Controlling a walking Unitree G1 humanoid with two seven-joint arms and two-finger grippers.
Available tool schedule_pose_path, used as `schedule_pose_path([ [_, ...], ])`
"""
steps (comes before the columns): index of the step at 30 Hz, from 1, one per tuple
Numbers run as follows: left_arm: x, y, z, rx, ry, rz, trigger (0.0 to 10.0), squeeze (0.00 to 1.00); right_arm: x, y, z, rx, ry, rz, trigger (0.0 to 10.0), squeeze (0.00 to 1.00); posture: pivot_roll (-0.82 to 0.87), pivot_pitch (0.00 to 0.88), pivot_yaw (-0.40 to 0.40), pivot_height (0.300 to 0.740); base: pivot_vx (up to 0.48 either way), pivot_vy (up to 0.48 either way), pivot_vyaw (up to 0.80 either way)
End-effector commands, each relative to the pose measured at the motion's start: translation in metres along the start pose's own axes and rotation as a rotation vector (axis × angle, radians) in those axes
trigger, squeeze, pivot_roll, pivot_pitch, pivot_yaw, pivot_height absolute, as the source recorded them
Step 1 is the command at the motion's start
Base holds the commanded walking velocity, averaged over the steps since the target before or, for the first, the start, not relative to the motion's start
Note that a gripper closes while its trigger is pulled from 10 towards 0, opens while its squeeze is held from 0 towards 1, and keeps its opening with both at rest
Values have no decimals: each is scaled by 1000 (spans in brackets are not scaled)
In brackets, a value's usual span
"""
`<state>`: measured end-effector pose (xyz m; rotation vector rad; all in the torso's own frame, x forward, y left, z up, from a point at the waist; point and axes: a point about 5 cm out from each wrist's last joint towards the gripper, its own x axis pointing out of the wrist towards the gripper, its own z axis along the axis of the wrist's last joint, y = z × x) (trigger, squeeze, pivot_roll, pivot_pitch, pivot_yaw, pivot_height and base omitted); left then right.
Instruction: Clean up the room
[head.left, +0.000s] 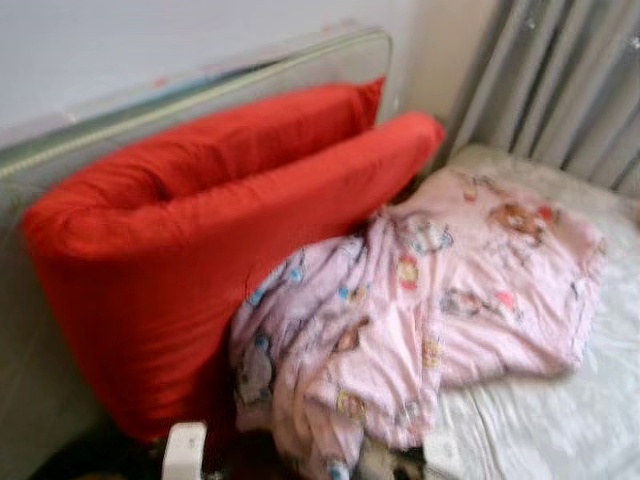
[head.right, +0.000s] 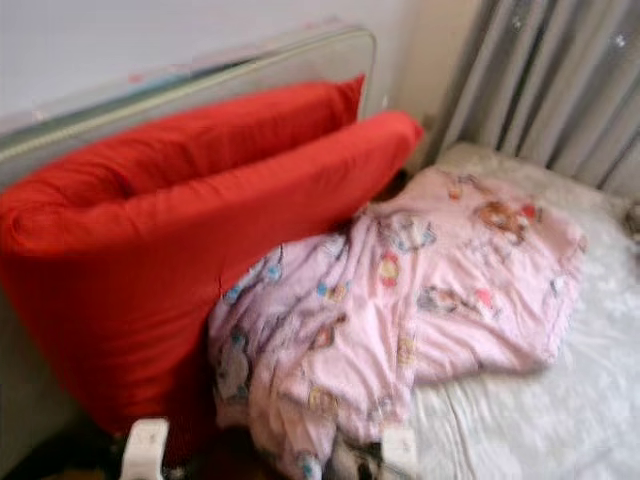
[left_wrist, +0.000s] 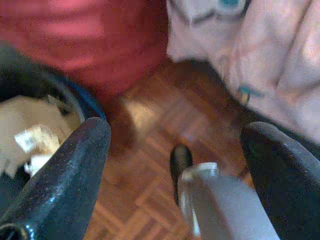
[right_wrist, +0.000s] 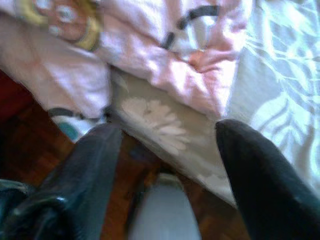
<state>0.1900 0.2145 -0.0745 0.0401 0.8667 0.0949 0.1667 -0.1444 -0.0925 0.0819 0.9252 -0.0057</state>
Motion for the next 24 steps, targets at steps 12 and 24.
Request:
schedule_pose_path([
  [12,-4,-9,11,-48,-201,-28,10000,0,-4,-7,9,54,-166,-2,10000,0,-13,36,-42,738,0,0,0],
  [24,-30,-16,131,22,-812,-41,10000,0,-21,-28,148,0,-795,55,10000,0,-38,35,-47,738,0,0,0],
])
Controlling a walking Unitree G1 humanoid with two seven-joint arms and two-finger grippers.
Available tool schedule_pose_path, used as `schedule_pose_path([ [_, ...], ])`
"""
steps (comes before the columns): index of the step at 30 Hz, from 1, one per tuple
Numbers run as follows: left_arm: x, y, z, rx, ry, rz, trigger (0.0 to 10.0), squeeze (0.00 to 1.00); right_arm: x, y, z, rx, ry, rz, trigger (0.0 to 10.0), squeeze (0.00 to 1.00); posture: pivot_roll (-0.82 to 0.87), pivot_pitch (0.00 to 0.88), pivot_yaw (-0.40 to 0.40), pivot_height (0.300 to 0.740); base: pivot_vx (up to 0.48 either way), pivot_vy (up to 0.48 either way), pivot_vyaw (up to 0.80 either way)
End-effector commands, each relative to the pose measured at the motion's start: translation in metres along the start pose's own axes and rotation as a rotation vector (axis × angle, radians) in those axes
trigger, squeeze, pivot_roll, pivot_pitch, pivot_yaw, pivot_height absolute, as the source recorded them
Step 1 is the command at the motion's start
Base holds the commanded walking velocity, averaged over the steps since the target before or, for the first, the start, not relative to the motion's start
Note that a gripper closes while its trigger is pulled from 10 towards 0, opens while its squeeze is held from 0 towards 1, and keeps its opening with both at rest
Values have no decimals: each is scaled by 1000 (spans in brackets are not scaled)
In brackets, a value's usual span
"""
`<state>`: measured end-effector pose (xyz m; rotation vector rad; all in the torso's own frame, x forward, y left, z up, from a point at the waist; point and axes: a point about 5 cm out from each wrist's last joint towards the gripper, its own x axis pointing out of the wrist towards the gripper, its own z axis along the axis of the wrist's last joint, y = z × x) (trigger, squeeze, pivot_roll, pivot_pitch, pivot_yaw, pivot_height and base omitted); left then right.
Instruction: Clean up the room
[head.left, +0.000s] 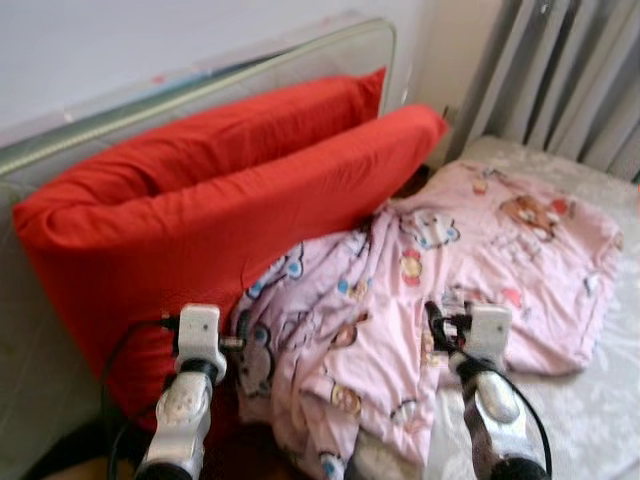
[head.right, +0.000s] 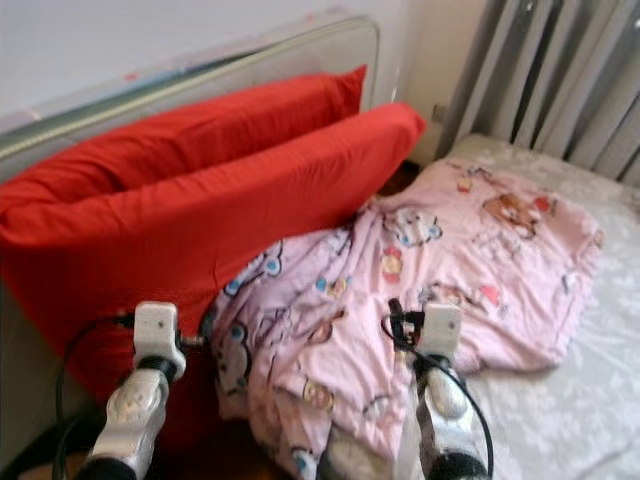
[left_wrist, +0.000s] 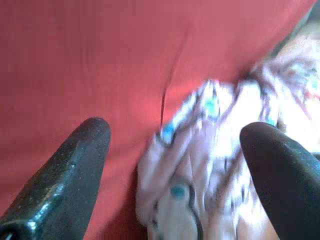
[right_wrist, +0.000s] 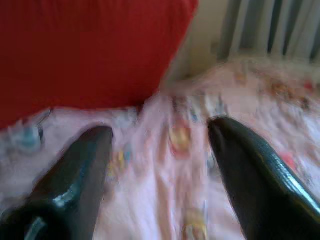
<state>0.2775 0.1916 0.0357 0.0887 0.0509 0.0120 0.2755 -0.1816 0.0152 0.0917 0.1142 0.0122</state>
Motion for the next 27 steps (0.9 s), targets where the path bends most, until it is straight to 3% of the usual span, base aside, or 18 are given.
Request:
schedule_pose_path([
  [1,-7,7,-4,-17,-7,19,10000,0,-6,-3,-4,0,4,2,10000,0,-34,33,-50,738,0,0,0],
  [8,-29,18,6,-12,-53,35,10000,0,-16,-1,0,13,-47,42,10000,0,-39,26,-58,738,0,0,0],
  [22,-19,16,19,-20,-65,7,10000,0,-8,5,0,8,18,42,10000,0,-32,41,-62,738,0,0,0],
  [27,-16,14,21,-31,-70,11,10000,0,-8,7,0,2,14,43,10000,0,-32,51,-60,708,0,0,0],
])
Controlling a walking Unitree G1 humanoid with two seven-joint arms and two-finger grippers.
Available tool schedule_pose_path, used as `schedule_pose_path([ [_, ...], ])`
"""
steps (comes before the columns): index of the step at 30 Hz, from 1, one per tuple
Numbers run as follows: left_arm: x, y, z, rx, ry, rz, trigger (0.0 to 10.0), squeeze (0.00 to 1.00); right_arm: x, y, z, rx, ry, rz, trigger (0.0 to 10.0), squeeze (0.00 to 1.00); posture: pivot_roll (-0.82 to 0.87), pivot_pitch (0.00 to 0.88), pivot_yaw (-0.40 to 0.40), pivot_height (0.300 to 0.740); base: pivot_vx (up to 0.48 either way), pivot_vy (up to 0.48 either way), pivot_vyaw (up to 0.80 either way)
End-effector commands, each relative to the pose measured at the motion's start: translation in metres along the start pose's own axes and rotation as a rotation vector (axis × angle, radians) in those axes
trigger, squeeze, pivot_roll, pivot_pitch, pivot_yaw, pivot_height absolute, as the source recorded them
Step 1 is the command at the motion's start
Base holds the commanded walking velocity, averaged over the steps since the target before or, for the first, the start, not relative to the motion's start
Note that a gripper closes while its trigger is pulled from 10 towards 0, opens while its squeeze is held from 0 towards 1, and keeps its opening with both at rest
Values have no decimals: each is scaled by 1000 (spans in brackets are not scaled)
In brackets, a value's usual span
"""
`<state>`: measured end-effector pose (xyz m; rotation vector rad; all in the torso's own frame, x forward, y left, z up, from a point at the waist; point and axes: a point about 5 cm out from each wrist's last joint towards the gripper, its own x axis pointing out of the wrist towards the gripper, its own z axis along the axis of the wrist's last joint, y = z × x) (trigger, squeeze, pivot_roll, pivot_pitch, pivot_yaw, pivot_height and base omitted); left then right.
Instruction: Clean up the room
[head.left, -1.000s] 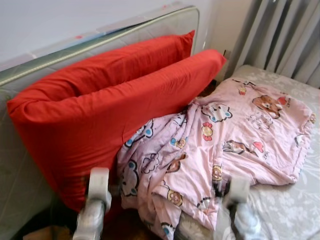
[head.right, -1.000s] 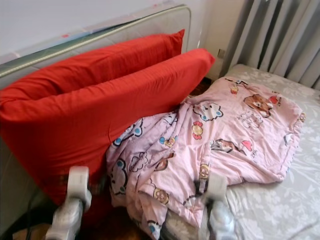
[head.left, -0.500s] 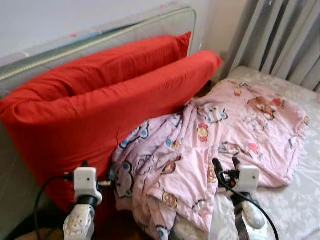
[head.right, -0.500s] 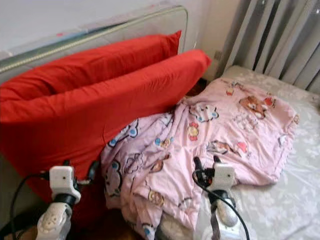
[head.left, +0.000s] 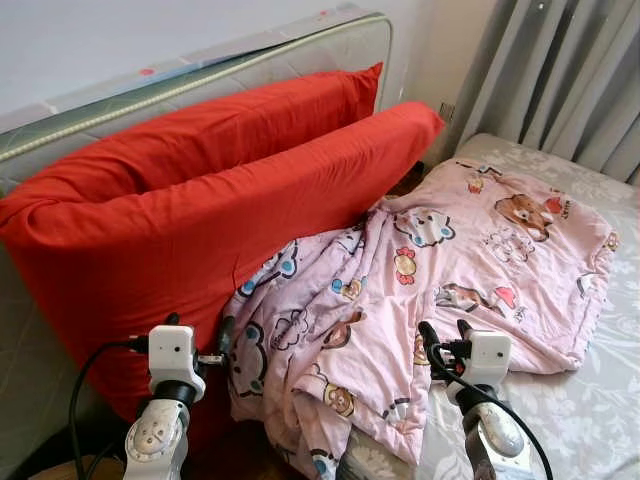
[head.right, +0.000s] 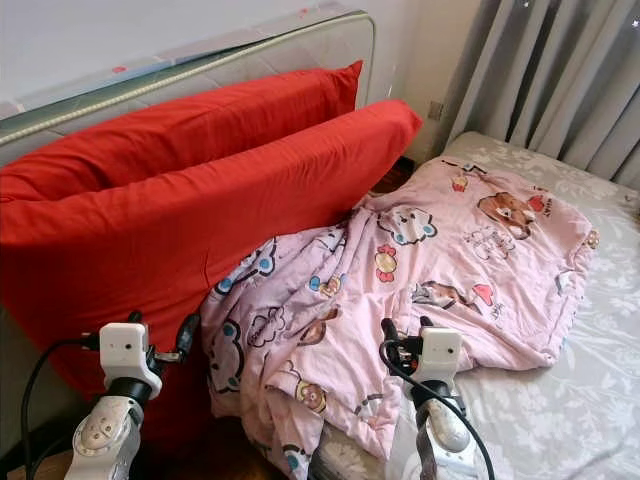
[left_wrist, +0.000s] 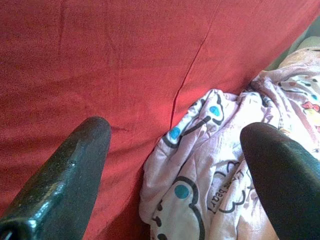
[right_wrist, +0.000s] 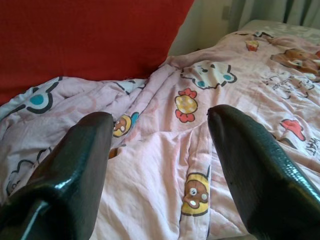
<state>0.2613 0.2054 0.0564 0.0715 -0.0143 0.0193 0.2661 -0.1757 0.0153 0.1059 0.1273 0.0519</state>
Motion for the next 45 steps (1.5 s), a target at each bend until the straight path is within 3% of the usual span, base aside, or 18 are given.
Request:
schedule_pose_path([
  [1,2,-2,3,-15,-4,1,10000,0,1,1,1,-6,4,3,10000,0,-33,54,-60,698,0,0,0],
  [8,3,-3,4,-17,6,-2,10000,0,1,6,0,-5,17,16,10000,0,-32,57,-60,658,0,0,0],
  [31,6,-8,6,-22,17,-4,10000,0,2,14,-7,-3,63,52,10000,0,-26,62,-62,658,0,0,0],
  [36,6,-9,6,-22,22,-8,10000,0,2,15,-8,-6,64,60,10000,0,-26,62,-62,624,0,0,0],
  [45,7,-12,6,-25,26,-13,10000,0,2,17,-6,5,50,66,10000,0,-24,61,-60,624,0,0,0],
])
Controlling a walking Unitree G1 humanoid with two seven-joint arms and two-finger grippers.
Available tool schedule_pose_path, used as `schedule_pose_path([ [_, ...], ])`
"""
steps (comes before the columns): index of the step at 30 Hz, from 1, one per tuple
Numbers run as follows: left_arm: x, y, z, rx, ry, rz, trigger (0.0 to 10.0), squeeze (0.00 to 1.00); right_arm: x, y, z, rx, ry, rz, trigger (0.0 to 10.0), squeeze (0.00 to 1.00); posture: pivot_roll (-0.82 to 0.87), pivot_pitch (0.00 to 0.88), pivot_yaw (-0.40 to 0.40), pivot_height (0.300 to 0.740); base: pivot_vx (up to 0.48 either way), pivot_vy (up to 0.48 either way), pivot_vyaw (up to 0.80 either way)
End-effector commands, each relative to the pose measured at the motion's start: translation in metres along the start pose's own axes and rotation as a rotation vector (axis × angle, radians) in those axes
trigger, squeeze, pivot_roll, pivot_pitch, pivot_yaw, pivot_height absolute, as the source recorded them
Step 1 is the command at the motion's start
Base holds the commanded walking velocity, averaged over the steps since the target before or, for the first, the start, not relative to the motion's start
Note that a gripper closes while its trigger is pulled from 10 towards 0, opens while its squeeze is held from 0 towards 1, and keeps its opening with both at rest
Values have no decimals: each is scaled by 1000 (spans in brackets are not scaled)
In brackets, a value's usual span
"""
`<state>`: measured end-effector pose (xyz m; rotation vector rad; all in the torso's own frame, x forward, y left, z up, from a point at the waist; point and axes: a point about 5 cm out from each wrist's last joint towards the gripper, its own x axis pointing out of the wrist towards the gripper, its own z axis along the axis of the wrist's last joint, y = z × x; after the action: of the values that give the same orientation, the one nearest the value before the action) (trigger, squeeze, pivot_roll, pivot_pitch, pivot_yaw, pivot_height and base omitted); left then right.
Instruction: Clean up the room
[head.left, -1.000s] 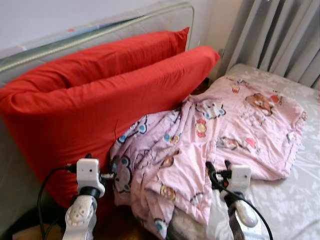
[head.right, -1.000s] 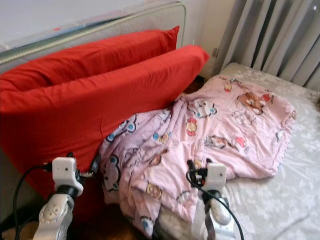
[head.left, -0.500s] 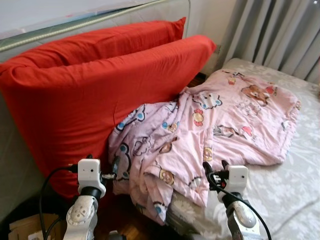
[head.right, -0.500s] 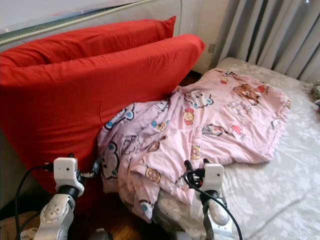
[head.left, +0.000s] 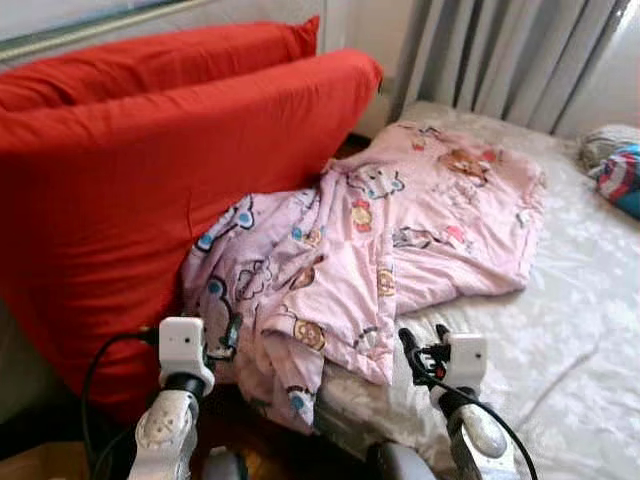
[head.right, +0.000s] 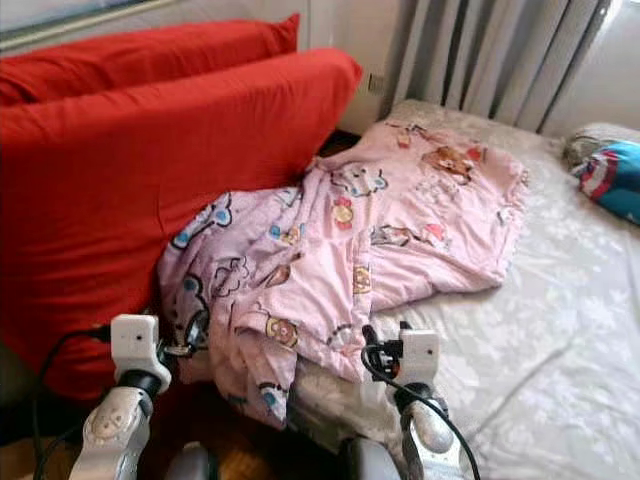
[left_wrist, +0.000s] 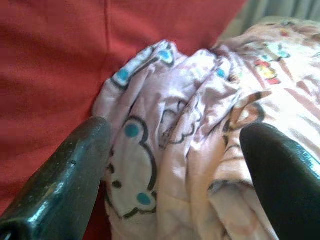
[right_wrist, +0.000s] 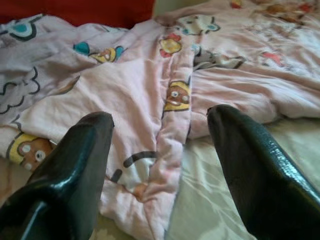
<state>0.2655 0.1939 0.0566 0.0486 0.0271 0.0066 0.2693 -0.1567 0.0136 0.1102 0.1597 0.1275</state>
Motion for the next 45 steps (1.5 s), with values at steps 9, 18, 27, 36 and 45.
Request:
schedule_pose_path([
  [9,4,-1,6,-4,-16,0,10000,0,-2,0,-4,5,20,8,10000,0,-23,61,-61,624,0,0,0],
  [18,5,-1,6,-3,-17,0,10000,0,-2,2,-6,-18,28,38,10000,0,-21,61,-61,624,0,0,361],
  [27,6,-2,6,-3,-15,-4,10000,0,-3,3,-9,-1,40,28,10000,0,-21,62,-60,624,0,0,444],
  [36,6,-3,6,-5,-14,-11,10000,0,-4,2,-14,6,61,24,10000,0,-20,61,-59,624,0,0,0],
  [45,7,-4,7,-4,-17,-14,10000,0,-4,2,-15,6,70,26,10000,0,-20,55,-57,624,0,0,0],
])
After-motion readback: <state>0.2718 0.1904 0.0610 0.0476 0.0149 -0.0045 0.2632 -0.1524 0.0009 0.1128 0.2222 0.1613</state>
